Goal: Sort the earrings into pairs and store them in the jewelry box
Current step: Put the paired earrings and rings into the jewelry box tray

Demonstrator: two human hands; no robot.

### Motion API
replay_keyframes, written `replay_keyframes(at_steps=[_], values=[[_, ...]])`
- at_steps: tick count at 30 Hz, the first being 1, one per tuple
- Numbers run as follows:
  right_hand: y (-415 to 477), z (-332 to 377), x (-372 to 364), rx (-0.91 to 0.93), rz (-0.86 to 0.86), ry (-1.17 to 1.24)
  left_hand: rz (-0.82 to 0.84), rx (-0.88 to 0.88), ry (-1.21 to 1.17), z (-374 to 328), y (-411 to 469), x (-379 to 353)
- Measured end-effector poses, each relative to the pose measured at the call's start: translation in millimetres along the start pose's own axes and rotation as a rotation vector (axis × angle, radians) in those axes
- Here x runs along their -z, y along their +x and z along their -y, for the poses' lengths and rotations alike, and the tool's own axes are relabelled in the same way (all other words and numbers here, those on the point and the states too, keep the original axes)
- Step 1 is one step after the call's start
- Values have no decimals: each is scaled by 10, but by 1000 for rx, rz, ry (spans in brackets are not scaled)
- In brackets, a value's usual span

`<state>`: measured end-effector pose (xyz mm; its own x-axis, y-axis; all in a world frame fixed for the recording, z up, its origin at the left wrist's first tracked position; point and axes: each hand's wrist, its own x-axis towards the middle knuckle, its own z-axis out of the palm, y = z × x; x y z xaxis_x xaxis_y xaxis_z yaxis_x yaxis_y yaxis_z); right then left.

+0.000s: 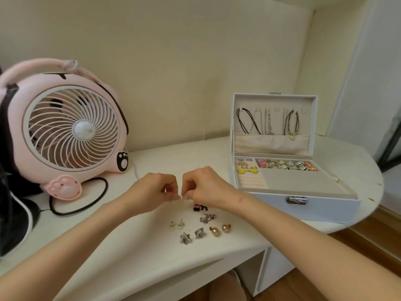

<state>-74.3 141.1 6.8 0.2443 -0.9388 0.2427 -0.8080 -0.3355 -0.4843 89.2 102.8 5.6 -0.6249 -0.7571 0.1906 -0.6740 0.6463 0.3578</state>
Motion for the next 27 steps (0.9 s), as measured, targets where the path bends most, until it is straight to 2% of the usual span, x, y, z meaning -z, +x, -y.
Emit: replay_keyframes(at_steps=[6, 13, 19, 27], values=[[-198, -53, 399, -51, -140, 66, -121, -109, -47, -253, 122, 36], [-465, -397, 887, -173, -274, 95, -140, -188, -120, -668, 407, -55], [-648, -646, 1004, -248, -256, 89, -141, -261, -114, -912, 612, -184], [-677, -844, 1002, -320, -183, 115, -64, -254, -70, -1020, 802, -306]])
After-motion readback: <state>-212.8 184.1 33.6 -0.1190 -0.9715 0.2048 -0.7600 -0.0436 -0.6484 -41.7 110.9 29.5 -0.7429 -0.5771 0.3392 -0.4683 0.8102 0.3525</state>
